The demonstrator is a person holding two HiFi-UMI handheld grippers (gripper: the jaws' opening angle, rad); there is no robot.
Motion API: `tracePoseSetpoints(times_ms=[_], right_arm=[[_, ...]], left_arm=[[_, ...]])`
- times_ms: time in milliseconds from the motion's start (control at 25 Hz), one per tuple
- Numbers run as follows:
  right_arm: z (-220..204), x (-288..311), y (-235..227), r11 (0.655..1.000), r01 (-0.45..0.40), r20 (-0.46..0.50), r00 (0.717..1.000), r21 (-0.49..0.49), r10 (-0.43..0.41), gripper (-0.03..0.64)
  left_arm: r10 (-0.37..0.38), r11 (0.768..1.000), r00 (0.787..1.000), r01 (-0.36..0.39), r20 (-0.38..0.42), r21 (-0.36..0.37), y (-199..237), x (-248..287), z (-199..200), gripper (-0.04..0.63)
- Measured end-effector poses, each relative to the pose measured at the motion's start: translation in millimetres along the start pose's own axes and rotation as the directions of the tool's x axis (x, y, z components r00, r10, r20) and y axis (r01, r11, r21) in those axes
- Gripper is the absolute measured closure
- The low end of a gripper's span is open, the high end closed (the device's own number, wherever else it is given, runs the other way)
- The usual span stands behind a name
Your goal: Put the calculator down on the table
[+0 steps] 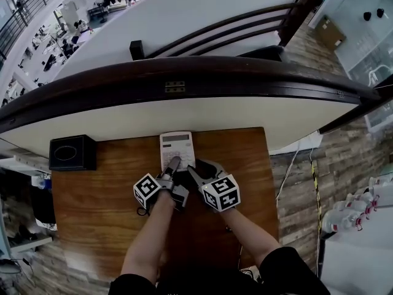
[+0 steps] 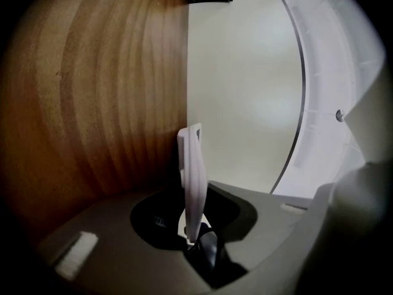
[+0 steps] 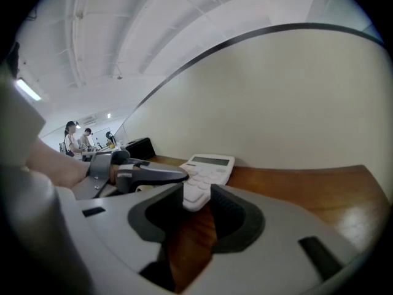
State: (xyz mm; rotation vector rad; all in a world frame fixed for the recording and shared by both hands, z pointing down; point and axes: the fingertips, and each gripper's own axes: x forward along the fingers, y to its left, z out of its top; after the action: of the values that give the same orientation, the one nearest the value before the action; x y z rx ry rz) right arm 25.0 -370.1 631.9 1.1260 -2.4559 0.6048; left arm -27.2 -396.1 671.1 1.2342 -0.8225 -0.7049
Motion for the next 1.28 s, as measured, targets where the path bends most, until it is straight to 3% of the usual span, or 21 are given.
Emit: tracePoseSetpoints(times_ms=[280, 720, 1080, 1280], right_arm=[[-7, 2, 16, 0.997, -0.019, -0.037, 0.999, -0.081, 0.016, 0.451], [-22, 14, 13, 0.996, 0.034, -0.109, 0.993, -0.087, -0.043, 0.440], [-28, 22, 8, 0.997, 0.065, -0.125, 0.990, -0.047, -0.070, 0.434], [-25, 19, 11, 0.996, 0.085, -0.113, 0.990, -0.034, -0.088, 0.434]], left_arm=[[-0.019, 0.998, 1.000, 0.019, 0.000, -0.060, -1, 0, 2, 0.531], [-0.033, 0.995, 0.999, 0.031, -0.024, -0.097, -4, -19, -12, 0.408], [-0.030, 0.998, 0.996, 0.025, -0.079, -0.062, -3, -45, -22, 0.374], [0.005, 1.000, 0.991, -0.001, -0.136, 0.031, 0, -59, -27, 0.337]])
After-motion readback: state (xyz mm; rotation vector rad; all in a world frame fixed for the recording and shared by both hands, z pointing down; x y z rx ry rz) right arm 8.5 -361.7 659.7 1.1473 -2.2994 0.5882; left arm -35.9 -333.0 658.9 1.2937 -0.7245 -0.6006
